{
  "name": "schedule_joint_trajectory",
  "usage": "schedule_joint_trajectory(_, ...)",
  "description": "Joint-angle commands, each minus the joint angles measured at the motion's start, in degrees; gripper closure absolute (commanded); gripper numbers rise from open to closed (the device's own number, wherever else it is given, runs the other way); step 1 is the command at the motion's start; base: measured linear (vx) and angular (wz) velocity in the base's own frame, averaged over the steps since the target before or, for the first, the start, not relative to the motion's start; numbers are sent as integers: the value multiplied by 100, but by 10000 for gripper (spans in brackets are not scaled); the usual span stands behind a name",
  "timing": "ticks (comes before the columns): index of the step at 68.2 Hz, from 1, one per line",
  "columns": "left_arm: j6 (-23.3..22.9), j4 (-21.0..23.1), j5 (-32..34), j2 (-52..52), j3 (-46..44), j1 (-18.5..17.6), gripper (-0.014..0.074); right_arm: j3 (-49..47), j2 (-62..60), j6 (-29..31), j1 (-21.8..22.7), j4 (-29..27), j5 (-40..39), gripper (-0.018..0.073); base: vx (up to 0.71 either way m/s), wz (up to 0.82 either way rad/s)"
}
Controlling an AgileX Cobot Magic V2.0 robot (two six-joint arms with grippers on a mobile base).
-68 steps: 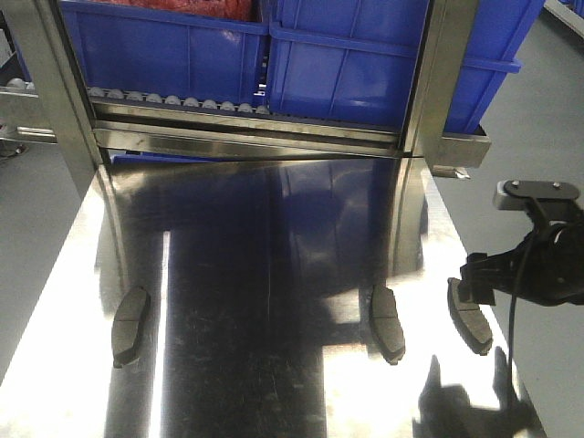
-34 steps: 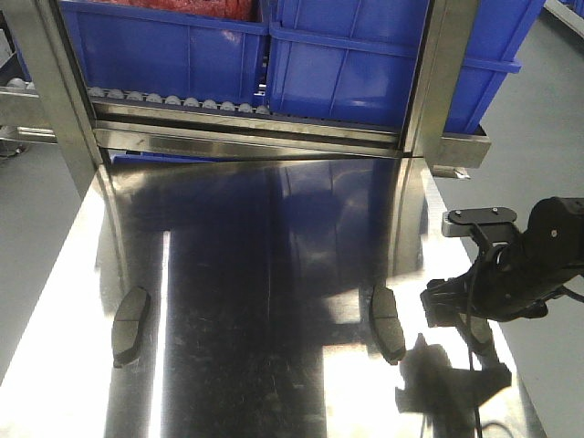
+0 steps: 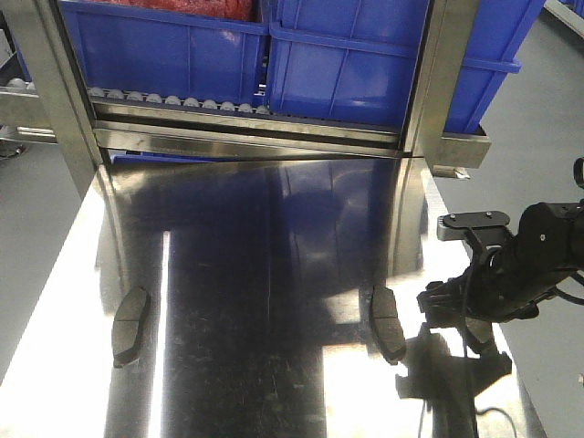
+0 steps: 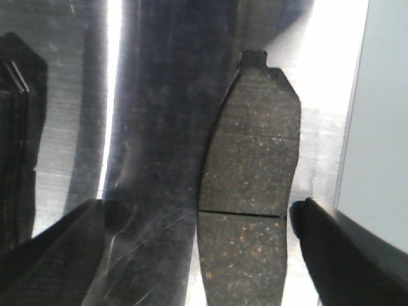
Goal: Move and align brake pads A on conveyor
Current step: 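Grasp the outermost brake pad nearest the right gripper and lift it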
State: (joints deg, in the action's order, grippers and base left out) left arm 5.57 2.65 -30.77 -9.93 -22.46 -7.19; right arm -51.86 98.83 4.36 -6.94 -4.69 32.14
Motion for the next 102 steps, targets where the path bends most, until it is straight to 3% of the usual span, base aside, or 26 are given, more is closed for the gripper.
schedule_joint_trajectory(1, -48, 61, 596, -49, -151, -42, 450, -143, -170, -1, 2, 6, -176, -30, 0, 0)
schedule_joint_trajectory(16, -48, 61, 596, -49, -151, -42, 450, -143, -170, -19, 2, -4, -122, 11, 0, 0)
schedule_joint_trajectory(40, -48, 61, 596, -49, -151, -42, 450, -143, -267, -19, 2, -9, -54, 406, 0, 0)
schedule_joint_trajectory(52, -48, 61, 596, -49, -151, -42, 450, -143, -481, -19, 9, 9, -98, 527, 0, 0)
schedule_joint_trajectory(80, -48, 61, 596, -49, -151, -42, 450, -143, -978, 118, 9, 28, -232, 563, 0, 0)
schedule_joint_trajectory(102, -48, 61, 596, -49, -151, -42, 450, 168, -2568, 180, 9, 52, -513, 561, 0, 0)
